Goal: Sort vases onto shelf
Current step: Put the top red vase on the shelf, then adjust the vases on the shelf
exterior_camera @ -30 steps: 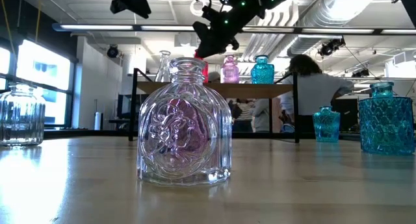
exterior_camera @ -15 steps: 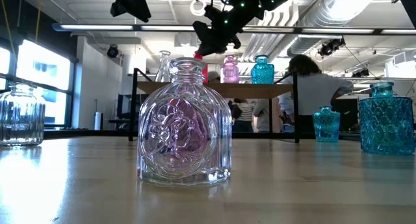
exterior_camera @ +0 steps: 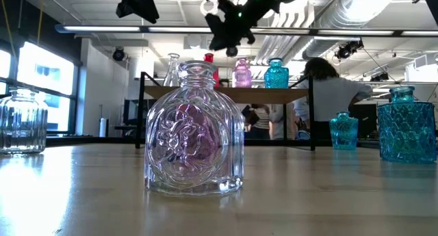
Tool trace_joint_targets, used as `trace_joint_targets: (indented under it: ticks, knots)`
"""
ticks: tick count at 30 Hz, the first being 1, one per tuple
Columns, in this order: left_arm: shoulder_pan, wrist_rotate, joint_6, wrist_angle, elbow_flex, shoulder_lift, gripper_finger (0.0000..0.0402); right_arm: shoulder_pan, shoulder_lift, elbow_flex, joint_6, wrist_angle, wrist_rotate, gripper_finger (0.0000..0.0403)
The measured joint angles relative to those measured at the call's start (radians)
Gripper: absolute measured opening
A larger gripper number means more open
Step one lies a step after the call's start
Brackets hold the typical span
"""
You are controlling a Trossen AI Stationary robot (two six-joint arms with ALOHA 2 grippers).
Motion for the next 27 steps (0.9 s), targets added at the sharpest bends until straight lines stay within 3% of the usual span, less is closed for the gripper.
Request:
trace_joint_targets:
  ticks: [5, 12, 21, 27]
  knots:
    - [0.000, 0.000, 0.000, 0.000, 0.000, 0.000, 0.0081, -0.025, -0.001, 0.118, -0.029, -0.143, 0.040, 0.0080]
    - [0.000, 0.000, 0.001, 0.000, 0.000, 0.000, 0.0081, -0.118, -0.001, 0.246, 0.062, -0.255, -0.009, 0.0080]
    - [0.000, 0.000, 0.001, 0.000, 0.000, 0.000, 0.0081, -0.224, 0.009, 0.261, 0.196, -0.334, -0.101, 0.0080]
    - [0.000, 0.000, 0.001, 0.000, 0.000, 0.003, 0.0081, -0.237, 0.017, 0.260, 0.208, -0.358, -0.131, 0.0080]
